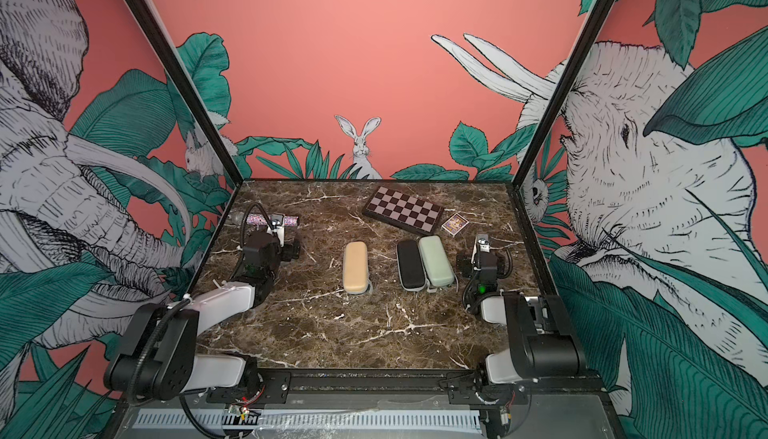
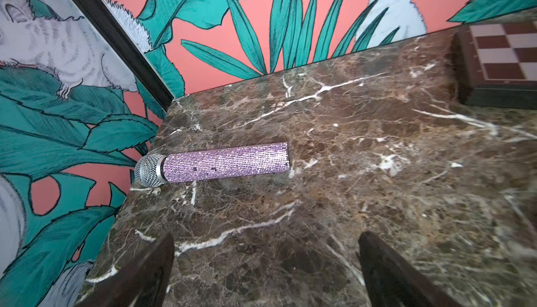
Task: Put umbrellas into zippered umbrella sleeves
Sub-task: Reset both arms
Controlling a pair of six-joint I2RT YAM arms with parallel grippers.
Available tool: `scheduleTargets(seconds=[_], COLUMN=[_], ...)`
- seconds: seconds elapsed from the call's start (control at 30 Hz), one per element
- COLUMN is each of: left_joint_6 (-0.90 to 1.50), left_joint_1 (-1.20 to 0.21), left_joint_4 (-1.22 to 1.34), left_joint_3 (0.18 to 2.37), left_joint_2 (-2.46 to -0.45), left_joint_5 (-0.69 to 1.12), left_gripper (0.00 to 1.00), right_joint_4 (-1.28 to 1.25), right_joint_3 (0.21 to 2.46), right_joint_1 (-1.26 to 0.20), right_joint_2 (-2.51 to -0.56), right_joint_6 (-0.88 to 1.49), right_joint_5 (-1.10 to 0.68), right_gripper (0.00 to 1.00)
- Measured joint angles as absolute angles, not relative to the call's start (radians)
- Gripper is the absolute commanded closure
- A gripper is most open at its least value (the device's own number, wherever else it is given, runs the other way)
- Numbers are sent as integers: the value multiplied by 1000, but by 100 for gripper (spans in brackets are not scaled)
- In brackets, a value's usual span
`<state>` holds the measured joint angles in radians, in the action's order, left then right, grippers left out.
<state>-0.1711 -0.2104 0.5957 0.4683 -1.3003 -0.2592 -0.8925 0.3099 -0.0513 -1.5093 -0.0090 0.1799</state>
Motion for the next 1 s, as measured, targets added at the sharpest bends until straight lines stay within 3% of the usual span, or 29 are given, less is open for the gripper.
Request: scheduleTargets(seconds=[0.1,0.4,1.0], left_joint_6=[-180,-142,-86], left_joint_1=[-197,-97,-77], left_joint_4=[694,892,915], left_joint_3=[385,352,373], left_joint_2=[-1278,-1585,-1573], left_joint_5=[-243,-183,-252], left_gripper=[0,0,0], right_joint_4=[-857,-838,-829], right_joint_3=[329,392,392], right_joint_1=[-52,-51,-51], right_joint_2=[-1535,-1536,-1536], right_joint_6=[-8,-3,-3], right_joint_5=[167,187,188], right_gripper=[1,1,1])
